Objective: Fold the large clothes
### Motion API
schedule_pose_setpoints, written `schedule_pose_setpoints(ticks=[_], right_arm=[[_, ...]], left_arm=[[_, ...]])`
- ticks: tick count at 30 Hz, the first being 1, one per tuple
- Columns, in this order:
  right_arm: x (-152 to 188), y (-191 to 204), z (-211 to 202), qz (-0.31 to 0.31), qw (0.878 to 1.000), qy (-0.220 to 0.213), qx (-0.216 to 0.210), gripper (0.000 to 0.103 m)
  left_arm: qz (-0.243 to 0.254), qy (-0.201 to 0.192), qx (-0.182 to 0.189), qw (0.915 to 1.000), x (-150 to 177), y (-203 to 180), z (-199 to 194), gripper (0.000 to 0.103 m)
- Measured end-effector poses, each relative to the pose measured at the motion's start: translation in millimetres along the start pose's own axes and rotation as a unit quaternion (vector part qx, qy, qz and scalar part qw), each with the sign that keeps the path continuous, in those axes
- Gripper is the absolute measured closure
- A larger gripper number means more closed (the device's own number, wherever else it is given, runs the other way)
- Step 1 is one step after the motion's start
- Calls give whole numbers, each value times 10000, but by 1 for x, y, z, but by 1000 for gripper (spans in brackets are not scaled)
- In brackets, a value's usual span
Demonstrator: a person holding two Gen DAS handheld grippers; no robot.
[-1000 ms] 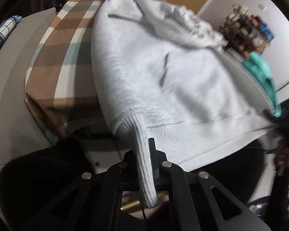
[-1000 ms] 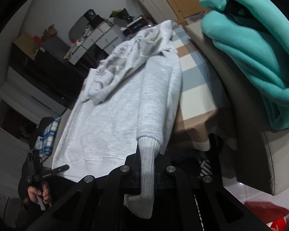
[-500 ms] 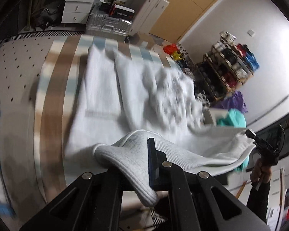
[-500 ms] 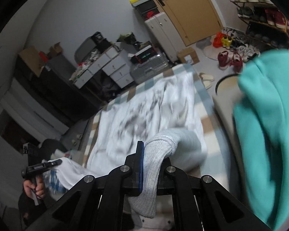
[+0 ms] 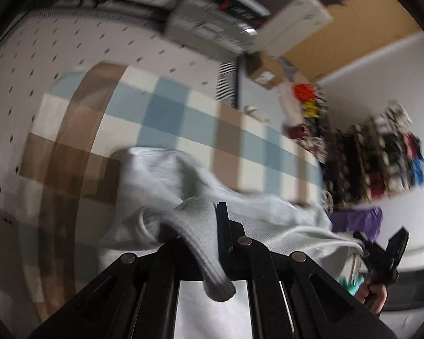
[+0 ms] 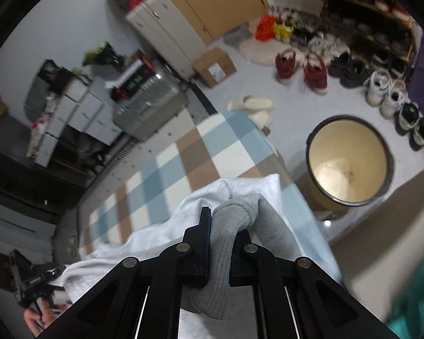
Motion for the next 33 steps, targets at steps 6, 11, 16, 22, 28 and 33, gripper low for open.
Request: schedule_pose_setpoints(ticks=[6,11,16,22,28,33], right_arm=[[-9,-13,52,402,9986,194,-287,96],[-13,-16,36,771,9935,6,-836,73],[-27,-32,-35,436,9908,-1121,-616,5],[40,-21,-63,-1079,9916,-654,-292,3],[124,-43,-58,-1995,9797,-192,-51,3],[158,-63,-40,-1622,9861,125,-349,4]], left_arm=[[-572,71,215,9981,-13,33,31,98],[-446,177,246,9985,4,33,10,96],[-59,-678,-377,9970,-12,40,-53,18],[123,-410,-471,9980,35,58,-90,18],[725,467,-1132,9898,121,98,-67,18],[134,1061,-517,9929,160,122,-45,18]])
Point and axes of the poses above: each gripper's, at about its wrist camera, not at the fingertips, and z roughly the way its jaws point, y to its left, x to its underside, the point moved 8 cm from there along z, roughly the way its jaws point, and after that the axes turned 5 degrees about -y, right-handed, at the moved point
